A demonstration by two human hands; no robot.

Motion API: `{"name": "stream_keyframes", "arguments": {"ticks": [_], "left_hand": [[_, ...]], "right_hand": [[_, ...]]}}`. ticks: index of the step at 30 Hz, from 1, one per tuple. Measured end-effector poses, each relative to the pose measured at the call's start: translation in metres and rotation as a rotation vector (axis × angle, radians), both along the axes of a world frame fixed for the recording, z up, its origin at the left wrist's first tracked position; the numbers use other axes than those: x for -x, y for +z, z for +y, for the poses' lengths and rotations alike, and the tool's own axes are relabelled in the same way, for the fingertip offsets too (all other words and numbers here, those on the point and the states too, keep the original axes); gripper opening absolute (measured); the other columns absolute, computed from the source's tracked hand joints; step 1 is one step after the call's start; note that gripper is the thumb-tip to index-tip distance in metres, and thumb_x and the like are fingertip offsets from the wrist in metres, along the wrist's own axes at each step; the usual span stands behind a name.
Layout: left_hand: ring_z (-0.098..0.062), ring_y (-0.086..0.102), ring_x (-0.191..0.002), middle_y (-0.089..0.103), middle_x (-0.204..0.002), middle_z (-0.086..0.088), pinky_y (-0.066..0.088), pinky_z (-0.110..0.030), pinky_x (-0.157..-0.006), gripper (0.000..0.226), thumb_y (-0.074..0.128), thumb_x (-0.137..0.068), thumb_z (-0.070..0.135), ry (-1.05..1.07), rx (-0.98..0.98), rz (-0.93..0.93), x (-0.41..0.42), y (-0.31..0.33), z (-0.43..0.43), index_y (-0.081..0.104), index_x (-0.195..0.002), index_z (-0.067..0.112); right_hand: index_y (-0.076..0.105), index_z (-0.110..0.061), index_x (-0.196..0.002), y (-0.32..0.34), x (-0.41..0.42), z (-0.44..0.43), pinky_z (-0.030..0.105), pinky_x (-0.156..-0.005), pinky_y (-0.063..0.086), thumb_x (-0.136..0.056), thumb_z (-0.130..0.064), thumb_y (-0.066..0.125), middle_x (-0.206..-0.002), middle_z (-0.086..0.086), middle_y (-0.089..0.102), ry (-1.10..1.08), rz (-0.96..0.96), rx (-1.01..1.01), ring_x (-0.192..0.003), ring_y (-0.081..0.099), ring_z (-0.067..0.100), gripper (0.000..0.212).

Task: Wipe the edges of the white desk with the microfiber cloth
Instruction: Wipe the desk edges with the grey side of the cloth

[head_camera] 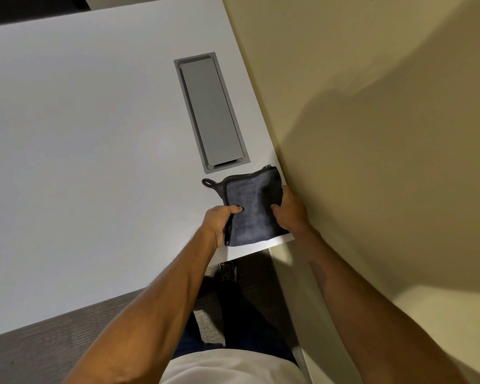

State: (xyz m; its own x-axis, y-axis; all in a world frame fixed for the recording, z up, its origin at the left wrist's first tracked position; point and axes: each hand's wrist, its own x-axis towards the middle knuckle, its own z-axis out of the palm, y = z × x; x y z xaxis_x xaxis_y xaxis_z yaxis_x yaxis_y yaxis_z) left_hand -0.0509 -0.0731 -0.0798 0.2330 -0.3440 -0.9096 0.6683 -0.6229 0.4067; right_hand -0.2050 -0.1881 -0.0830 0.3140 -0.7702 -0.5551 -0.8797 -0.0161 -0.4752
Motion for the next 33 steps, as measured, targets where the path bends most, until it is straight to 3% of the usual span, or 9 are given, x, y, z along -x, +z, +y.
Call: {"name": "stream_keyframes", "arguments": {"ticks": [4, 11, 14, 17, 19, 22, 25, 27, 33], "left_hand": [[-0.021, 0.067, -0.083, 0.07, -0.101, -0.01, 0.054, -0.026, -0.058, 0.023, 0.077, -0.086, 0.01, -0.104, 0.011, -0.221, -0.003, -0.005, 0.001, 0.058, -0.098, 0.01], [-0.025, 0.072, -0.091, 0.071, -0.107, -0.012, 0.062, -0.036, -0.071, 0.033, 0.08, -0.082, 0.005, -0.139, 0.087, -0.301, -0.007, -0.006, 0.007, 0.06, -0.109, 0.006], [-0.027, 0.068, -0.094, 0.067, -0.105, -0.007, 0.061, -0.043, -0.082, 0.041, 0.081, -0.081, 0.013, -0.143, -0.01, -0.409, -0.015, -0.002, 0.018, 0.055, -0.113, 0.008], [-0.014, 0.062, -0.077, 0.064, -0.089, 0.002, 0.05, -0.024, -0.06, 0.033, 0.081, -0.081, 0.02, -0.197, -0.06, -0.586, -0.028, 0.008, 0.035, 0.057, -0.102, 0.014], [-0.009, 0.057, -0.072, 0.058, -0.082, 0.008, 0.038, -0.016, -0.053, 0.032, 0.08, -0.082, 0.019, -0.232, -0.053, -0.718, -0.035, 0.016, 0.048, 0.052, -0.099, 0.017], [-0.018, 0.062, -0.079, 0.058, -0.086, 0.008, 0.041, -0.018, -0.058, 0.041, 0.074, -0.087, 0.012, -0.269, -0.001, -0.896, -0.047, 0.03, 0.071, 0.044, -0.115, 0.016], [-0.016, 0.06, -0.089, 0.061, -0.105, 0.004, 0.047, -0.029, -0.074, 0.061, 0.066, -0.09, 0.007, -0.305, 0.065, -1.08, -0.064, 0.047, 0.099, 0.034, -0.14, 0.021], [-0.018, 0.058, -0.091, 0.059, -0.111, -0.001, 0.047, -0.032, -0.076, 0.051, 0.061, -0.093, 0.01, -0.401, 0.031, -1.182, -0.078, 0.056, 0.118, 0.039, -0.137, 0.025], [-0.026, 0.061, -0.095, 0.056, -0.114, -0.008, 0.05, -0.032, -0.079, 0.034, 0.06, -0.097, 0.013, -0.422, -0.103, -1.266, -0.122, 0.074, 0.182, 0.06, -0.13, 0.02]], "right_hand": [[0.047, -0.01, -0.138, 0.004, 0.002, 0.006, 0.045, -0.1, 0.053, -0.097, -0.004, 0.061, -0.134, 0.016, 0.063, 0.036, -0.077, 0.028, -0.121, 0.062, 0.037, 0.043], [0.046, -0.009, -0.129, 0.011, -0.006, 0.017, 0.053, -0.085, 0.059, -0.094, -0.002, 0.057, -0.114, 0.017, 0.068, 0.148, -0.112, 0.102, -0.101, 0.067, 0.038, 0.037], [0.04, -0.015, -0.141, 0.017, -0.016, 0.027, 0.043, -0.076, 0.056, -0.093, -0.004, 0.058, -0.117, 0.014, 0.067, 0.218, -0.118, 0.216, -0.101, 0.067, 0.037, 0.052], [0.039, -0.022, -0.156, 0.022, -0.03, 0.039, 0.04, -0.08, 0.057, -0.095, 0.0, 0.061, -0.12, 0.013, 0.064, 0.378, -0.152, 0.346, -0.1, 0.066, 0.031, 0.069], [0.056, -0.013, -0.145, 0.026, -0.041, 0.049, 0.041, -0.072, 0.062, -0.092, 0.006, 0.066, -0.105, 0.017, 0.067, 0.477, -0.25, 0.437, -0.084, 0.068, 0.034, 0.058], [0.074, 0.002, -0.119, 0.029, -0.061, 0.063, 0.039, -0.057, 0.062, -0.077, 0.015, 0.077, -0.089, 0.02, 0.072, 0.571, -0.389, 0.611, -0.064, 0.068, 0.033, 0.045], [0.067, -0.007, -0.132, 0.039, -0.097, 0.078, 0.04, -0.072, 0.063, -0.086, 0.002, 0.076, -0.108, 0.017, 0.071, 0.695, -0.32, 0.571, -0.084, 0.07, 0.032, 0.048], [0.048, -0.02, -0.15, 0.041, -0.12, 0.088, 0.04, -0.09, 0.058, -0.098, -0.013, 0.063, -0.13, 0.011, 0.062, 0.783, -0.158, 0.47, -0.108, 0.064, 0.029, 0.054], [0.042, -0.024, -0.153, 0.053, -0.178, 0.131, 0.042, -0.089, 0.057, -0.102, -0.018, 0.055, -0.129, 0.008, 0.061, 0.904, -0.214, 0.441, -0.109, 0.062, 0.027, 0.053]]}}
